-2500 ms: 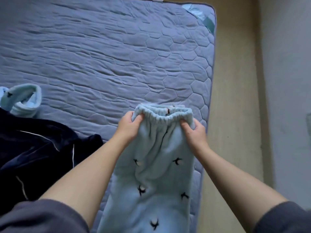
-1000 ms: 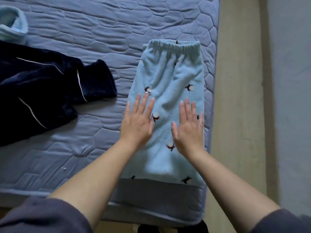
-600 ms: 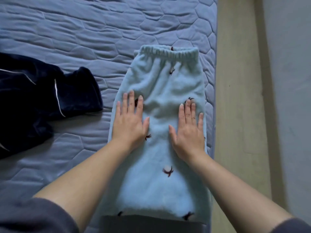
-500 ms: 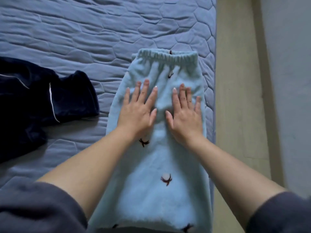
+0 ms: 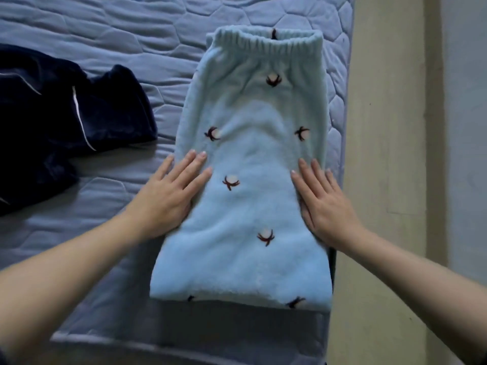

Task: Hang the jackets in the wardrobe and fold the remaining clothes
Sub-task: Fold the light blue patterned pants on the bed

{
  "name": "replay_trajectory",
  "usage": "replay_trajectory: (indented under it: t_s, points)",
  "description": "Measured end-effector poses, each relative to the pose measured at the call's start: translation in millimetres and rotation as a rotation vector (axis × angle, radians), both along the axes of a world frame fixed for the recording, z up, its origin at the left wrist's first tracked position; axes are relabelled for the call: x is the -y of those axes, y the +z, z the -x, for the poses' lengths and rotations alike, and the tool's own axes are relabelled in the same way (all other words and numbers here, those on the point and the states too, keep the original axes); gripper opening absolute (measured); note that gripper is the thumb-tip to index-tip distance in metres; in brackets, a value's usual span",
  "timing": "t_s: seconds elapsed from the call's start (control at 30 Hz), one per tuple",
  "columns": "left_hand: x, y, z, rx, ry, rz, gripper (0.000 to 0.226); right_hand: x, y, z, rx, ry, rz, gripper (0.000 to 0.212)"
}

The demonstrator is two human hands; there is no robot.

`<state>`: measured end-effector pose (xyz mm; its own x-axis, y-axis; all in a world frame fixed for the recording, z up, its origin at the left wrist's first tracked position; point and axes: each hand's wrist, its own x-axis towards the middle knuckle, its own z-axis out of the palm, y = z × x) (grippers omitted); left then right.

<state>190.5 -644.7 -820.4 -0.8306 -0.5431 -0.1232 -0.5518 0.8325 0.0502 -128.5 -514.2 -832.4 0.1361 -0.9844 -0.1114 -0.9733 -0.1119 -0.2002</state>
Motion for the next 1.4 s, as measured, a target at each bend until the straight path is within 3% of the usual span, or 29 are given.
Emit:
replay_trajectory:
  t_s: [0.17,0.3,0.47,0.67,0.87,0.93,1.1,1.23,1.3,1.4]
  points:
    - [-75,8,-56,0.004,-0.254,0.005,0.045,-81,6,-6,-0.121,0.324,-0.003,0.065]
    - [-111,16,-70,-0.046,-0.296,0.022,0.065,-115,13,-10,-0.058,0.367,0.072,0.079]
    - [-116,13,-46,-0.145,-0.362,0.080,0.049,-111,7,-18,-0.014,0.394,0.151,0.069]
    - [-104,9,-57,-0.099,-0.247,0.124,0.044,-104,4,-20,-0.037,0.397,0.219,0.042]
    - [-106,22,-52,-0.119,-0.129,-0.008,0.044,-105,10,-31,0.008,0.292,0.193,0.052]
    - [-109,34,-50,-0.166,-0.091,-0.082,0.041,-110,20,-33,0.058,0.242,0.161,0.056]
    - [-125,82,-56,-0.142,0.029,-0.243,0.061,-118,66,-38,0.171,0.201,-0.005,0.060]
    - [-143,128,-61,-0.133,-0.025,-0.355,0.064,-140,114,-43,0.253,0.233,-0.181,0.066]
    - [-156,152,-70,-0.118,-0.069,-0.424,0.068,-156,136,-47,0.312,0.230,-0.327,0.064]
    - [-170,182,-80,0.071,-0.068,-0.623,0.061,-178,164,-58,0.337,0.256,-0.621,0.057]
